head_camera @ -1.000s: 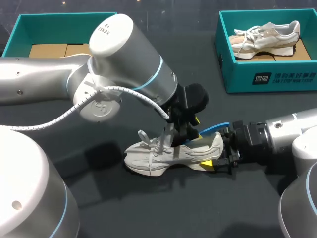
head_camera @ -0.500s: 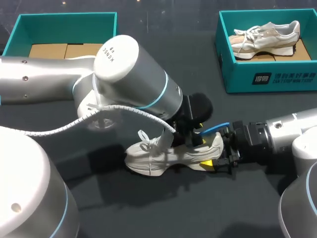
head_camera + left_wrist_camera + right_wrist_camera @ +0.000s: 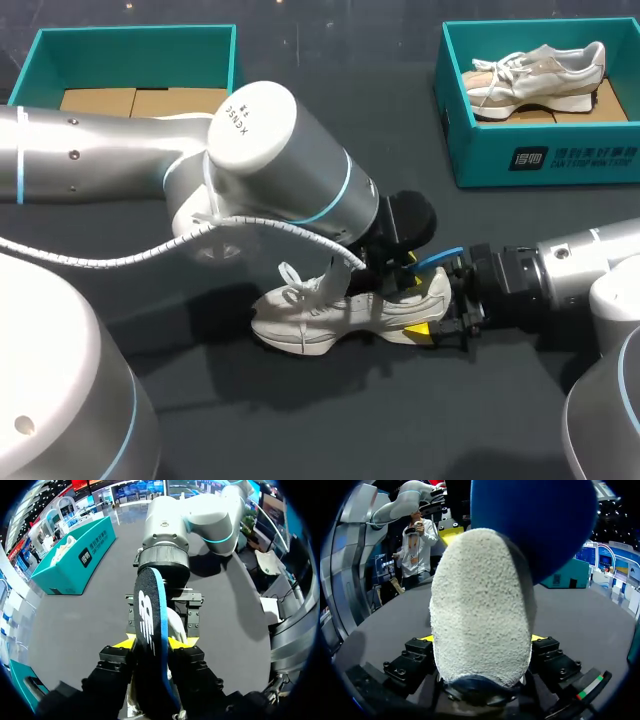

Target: Take the shoe out of the shoebox, open the shoe tongue, remove and reinsert the insole, then place the shoe into the shoebox

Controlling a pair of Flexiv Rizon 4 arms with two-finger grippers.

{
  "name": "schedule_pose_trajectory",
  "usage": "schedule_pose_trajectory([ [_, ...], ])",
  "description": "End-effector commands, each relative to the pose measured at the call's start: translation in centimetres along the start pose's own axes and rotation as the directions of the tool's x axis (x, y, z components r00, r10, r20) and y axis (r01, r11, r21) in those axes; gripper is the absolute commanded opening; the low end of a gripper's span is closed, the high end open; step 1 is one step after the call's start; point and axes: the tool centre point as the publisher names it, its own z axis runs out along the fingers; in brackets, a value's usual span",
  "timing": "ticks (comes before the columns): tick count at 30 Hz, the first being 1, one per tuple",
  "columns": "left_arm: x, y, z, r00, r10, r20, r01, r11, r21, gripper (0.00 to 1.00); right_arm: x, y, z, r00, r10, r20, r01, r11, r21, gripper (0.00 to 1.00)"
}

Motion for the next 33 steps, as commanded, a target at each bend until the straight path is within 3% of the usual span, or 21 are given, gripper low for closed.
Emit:
schedule_pose_trajectory([
  [1, -0.3, -0.1, 0.5, 1.0, -0.008, -0.013, 0.008, 1.0, 0.007, 0.0, 0.2, 0.1, 0.0, 1.0, 0.0, 0.001, 0.0, 1.0, 0.004, 0.0],
  [7, -0.5, -0.9, -1.1, 0.997, -0.014, -0.075, 0.017, 0.999, 0.04, 0.0, 0.2, 0.1, 0.0, 1.0, 0.0, 0.001, 0.0, 1.0, 0.004, 0.0],
  [13, 0.1, -3.3, -3.8, 0.985, -0.004, -0.171, 0.02, 0.996, 0.087, 0.0, 0.2, 0.1, 0.0, 1.0, 0.0, 0.001, 0.0, 1.0, 0.004, 0.0],
  [18, 1.3, -5.9, -7.0, 0.971, 0.011, -0.238, 0.029, 0.986, 0.162, 0.0, 0.2, 0.1, 0.0, 1.0, 0.0, 0.001, 0.0, 1.0, 0.004, 0.0],
  [21, 2.1, -8.1, -10.2, 0.953, 0.025, -0.301, 0.045, 0.974, 0.221, 0.0, 0.2, 0.1, 0.0, 1.0, 0.0, 0.001, 0.0, 1.0, 0.004, 0.0],
  [33, 2.1, -8.1, -10.2, 0.953, 0.025, -0.301, 0.045, 0.974, 0.221, 0.0, 0.2, 0.1, 0.0, 1.0, 0.0, 0.001, 0.0, 1.0, 0.004, 0.0],
])
